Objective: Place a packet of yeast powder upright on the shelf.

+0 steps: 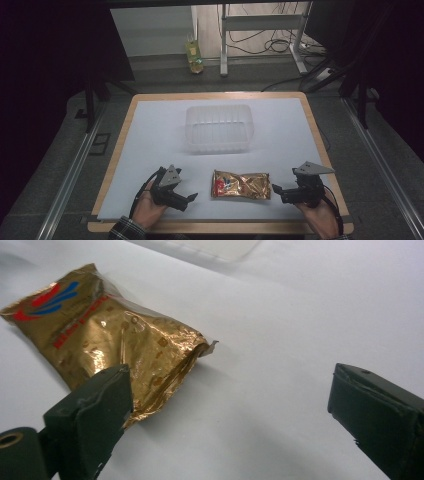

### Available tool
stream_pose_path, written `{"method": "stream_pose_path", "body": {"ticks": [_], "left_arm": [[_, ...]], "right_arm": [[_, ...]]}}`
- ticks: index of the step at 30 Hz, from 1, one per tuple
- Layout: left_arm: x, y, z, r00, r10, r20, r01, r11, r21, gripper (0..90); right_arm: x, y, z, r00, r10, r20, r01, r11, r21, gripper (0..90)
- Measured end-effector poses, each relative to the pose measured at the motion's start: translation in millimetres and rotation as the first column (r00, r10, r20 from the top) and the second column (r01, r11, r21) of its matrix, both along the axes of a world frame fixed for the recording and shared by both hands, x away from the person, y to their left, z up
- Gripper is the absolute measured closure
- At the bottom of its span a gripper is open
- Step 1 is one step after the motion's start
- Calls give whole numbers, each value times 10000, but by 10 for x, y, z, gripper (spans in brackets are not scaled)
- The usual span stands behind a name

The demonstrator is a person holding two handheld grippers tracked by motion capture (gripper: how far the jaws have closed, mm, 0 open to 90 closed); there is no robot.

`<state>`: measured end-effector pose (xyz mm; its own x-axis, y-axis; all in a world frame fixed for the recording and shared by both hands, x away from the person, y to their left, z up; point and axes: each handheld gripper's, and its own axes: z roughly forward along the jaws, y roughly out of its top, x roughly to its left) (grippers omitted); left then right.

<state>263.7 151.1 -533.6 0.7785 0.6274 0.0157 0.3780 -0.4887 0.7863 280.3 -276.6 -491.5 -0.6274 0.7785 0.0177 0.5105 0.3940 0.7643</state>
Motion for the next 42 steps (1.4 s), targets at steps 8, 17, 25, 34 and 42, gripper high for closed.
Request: {"method": "stream_pose_path", "body": {"ticks": [8,17,25,34,42], "left_arm": [[-3,-8,14,9997,-164,174,171,9991,-391,0],[-17,-83,18,9993,-294,213,298,9993,-205,9],[-31,-128,42,9991,-341,248,341,9994,-22,23],[-37,-167,79,9988,-455,170,457,9989,-106,36],[-65,-284,115,9967,-698,420,692,9975,156,119]], "right_arm": [[51,-107,-76,9968,270,-753,-243,9991,356,42],[7,-73,-93,9991,168,-384,-180,9993,-316,20],[25,-85,-123,9985,283,-472,-302,9988,-396,5],[28,-86,-126,9989,332,-345,-348,9983,-457,2],[32,-81,-128,9992,315,-238,-327,9983,-492,2]]}}
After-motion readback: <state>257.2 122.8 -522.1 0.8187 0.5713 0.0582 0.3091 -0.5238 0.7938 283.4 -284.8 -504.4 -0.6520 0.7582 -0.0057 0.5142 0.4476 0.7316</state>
